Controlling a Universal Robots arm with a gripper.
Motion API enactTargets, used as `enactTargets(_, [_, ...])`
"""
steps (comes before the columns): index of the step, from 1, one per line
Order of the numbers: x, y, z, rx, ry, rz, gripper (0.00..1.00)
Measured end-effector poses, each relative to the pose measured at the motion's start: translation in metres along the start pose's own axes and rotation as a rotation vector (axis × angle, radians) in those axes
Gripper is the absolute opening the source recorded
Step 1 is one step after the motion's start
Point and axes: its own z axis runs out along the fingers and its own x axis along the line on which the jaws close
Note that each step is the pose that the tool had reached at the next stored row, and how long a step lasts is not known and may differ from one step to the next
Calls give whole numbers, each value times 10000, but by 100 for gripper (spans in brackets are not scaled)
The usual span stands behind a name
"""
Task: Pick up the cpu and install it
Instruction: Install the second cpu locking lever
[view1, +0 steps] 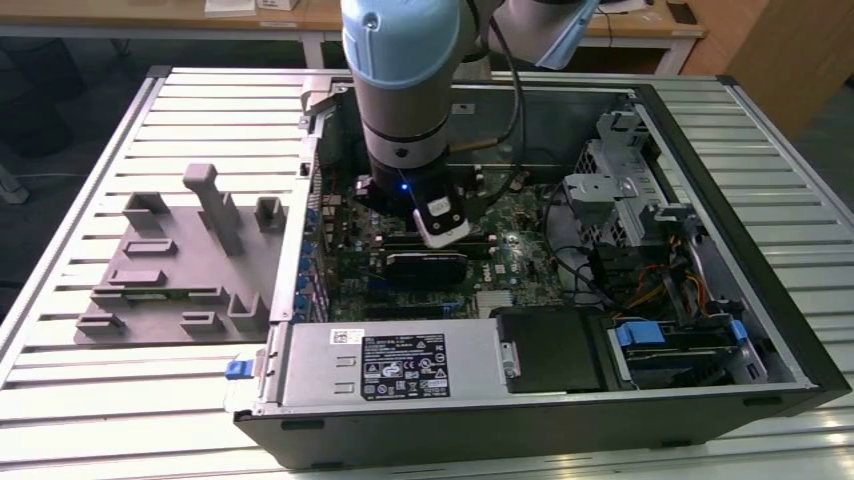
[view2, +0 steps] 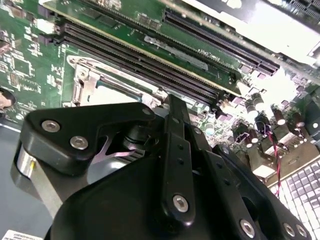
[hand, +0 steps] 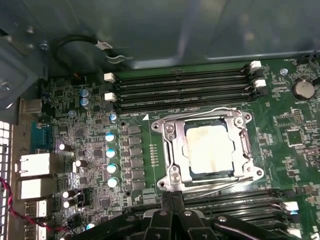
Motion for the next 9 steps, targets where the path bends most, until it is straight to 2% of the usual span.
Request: enactTargets(9, [19, -8, 52, -171, 22, 13, 11])
